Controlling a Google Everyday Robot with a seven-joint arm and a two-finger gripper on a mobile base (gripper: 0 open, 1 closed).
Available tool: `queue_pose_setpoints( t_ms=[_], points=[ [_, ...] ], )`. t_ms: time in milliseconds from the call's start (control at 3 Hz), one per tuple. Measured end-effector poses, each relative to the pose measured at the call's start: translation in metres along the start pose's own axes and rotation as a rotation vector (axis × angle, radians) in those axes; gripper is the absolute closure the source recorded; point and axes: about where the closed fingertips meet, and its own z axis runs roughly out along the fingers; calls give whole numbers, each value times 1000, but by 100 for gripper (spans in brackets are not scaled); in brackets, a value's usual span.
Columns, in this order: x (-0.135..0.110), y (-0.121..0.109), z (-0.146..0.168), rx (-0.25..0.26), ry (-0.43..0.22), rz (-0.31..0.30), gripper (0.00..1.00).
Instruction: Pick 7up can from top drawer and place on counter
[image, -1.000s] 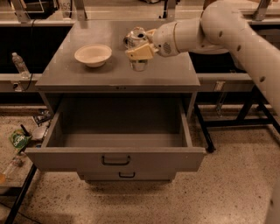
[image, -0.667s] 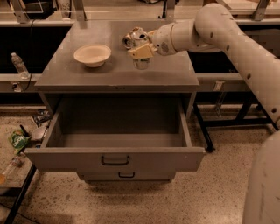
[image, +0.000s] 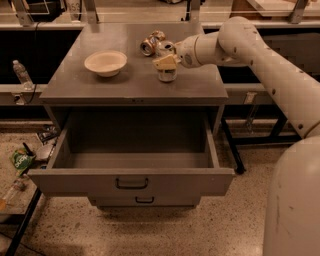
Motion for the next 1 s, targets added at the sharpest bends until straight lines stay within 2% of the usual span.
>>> queue_pose_setpoints(
  t_ms=[333, 1000],
  points=[
    [14, -11, 5, 15, -6, 45, 45],
    [11, -11, 4, 15, -6, 45, 1]
  ],
)
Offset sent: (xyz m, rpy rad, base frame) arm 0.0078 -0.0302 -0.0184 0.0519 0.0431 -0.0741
